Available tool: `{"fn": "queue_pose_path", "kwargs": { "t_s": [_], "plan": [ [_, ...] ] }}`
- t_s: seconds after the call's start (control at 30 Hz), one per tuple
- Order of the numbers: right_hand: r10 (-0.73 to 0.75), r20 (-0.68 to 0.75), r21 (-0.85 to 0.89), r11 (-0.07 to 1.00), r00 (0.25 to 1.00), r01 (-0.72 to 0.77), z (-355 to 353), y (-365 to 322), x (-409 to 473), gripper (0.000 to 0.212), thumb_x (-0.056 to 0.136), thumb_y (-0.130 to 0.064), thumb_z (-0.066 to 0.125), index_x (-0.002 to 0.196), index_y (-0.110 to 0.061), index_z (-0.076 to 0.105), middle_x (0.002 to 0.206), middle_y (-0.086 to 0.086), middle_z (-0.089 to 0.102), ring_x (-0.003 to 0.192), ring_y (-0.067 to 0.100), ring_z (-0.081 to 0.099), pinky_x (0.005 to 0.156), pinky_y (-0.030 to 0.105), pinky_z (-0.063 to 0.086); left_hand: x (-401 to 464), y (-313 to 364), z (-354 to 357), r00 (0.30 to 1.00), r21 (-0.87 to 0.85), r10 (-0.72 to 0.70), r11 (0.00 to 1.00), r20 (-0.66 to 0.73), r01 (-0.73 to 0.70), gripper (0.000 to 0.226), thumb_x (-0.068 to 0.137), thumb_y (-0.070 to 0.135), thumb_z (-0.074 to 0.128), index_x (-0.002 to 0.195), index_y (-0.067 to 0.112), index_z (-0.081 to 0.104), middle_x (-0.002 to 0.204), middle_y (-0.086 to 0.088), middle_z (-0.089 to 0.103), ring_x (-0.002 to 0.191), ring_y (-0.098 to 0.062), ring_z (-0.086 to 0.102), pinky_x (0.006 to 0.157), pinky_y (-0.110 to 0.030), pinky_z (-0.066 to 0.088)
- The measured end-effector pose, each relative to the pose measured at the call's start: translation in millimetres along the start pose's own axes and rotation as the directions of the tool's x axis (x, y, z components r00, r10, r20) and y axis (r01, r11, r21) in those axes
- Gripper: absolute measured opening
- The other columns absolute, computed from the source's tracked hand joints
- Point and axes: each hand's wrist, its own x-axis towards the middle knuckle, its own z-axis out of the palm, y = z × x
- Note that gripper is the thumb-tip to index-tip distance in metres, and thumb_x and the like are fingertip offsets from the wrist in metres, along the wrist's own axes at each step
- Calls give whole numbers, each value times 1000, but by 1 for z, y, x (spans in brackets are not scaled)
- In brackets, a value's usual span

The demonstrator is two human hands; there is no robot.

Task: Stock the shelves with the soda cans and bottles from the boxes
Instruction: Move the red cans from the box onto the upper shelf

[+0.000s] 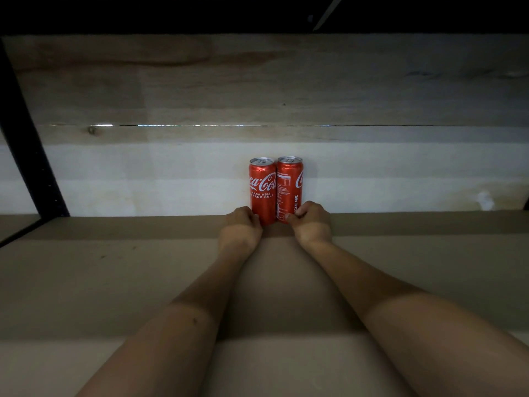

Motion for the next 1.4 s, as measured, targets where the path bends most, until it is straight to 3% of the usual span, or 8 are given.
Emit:
{"fn": "queue_pose_path", "kwargs": {
  "t_s": [0.13,0.3,0.63,0.87,1.03,1.13,1.3,1.4],
  "plan": [
    [-16,13,35,999,1000,16,-8,4,-15,24,89,-20,70,107,-5,63,119,12,66,110,27,62,97,32,48,-13,-2,-9,995,120,56,991,85,-66,31,93,23,52,121,11,58,124,-13,60,116,-32,54,95,-36,46],
    [-36,108,-129,990,993,50,-27,1,-52,38,88,-18,67,125,-13,62,127,8,64,119,24,58,102,30,43,-48,-3,-28,975,264,106,952,196,-157,30,88,27,51,110,10,64,113,-14,66,105,-32,60,91,-39,50],
    [-103,319,-213,961,942,177,-78,-9,-180,22,87,-22,63,108,-17,70,110,2,71,105,21,64,94,27,47,-161,6,-81,945,213,162,950,284,-227,28,89,23,51,111,13,67,118,-14,67,109,-33,61,94,-36,49],
    [-302,264,-247,897,916,367,-108,-4,-274,23,88,-18,58,106,-12,72,114,7,70,112,28,61,97,38,47,-259,8,-111,925,256,292,900,243,-352,32,92,22,43,109,10,66,111,-12,67,103,-34,62,85,-38,49],
    [-424,184,-211,864,887,457,-113,24,-336,39,90,-17,55,126,-5,63,140,11,56,138,25,42,118,43,27,-340,-16,-111,874,328,455,811,167,-485,54,88,21,50,139,5,48,148,-14,44,141,-29,35,115,-47,29],
    [-447,165,-146,870,879,470,-107,49,-370,40,91,-10,55,130,-3,59,151,12,43,146,23,30,118,39,27,-382,-42,-99,884,269,428,844,186,-465,57,88,15,52,143,5,42,157,-15,27,148,-28,19,118,-48,26],
    [-226,366,-130,948,903,290,-85,114,-423,43,91,-4,58,133,0,57,141,16,54,133,28,49,113,37,37,-451,-96,-54,897,163,157,956,414,-243,48,83,7,59,131,6,56,142,-16,48,130,-33,49,106,-41,43],
    [-85,450,-182,966,889,185,-67,154,-449,41,88,-4,58,130,0,59,134,17,59,126,30,55,109,36,40,-481,-130,-28,816,238,-71,968,573,-83,43,85,16,55,127,9,58,135,-11,53,113,-33,59,95,-39,49]
  ]
}}
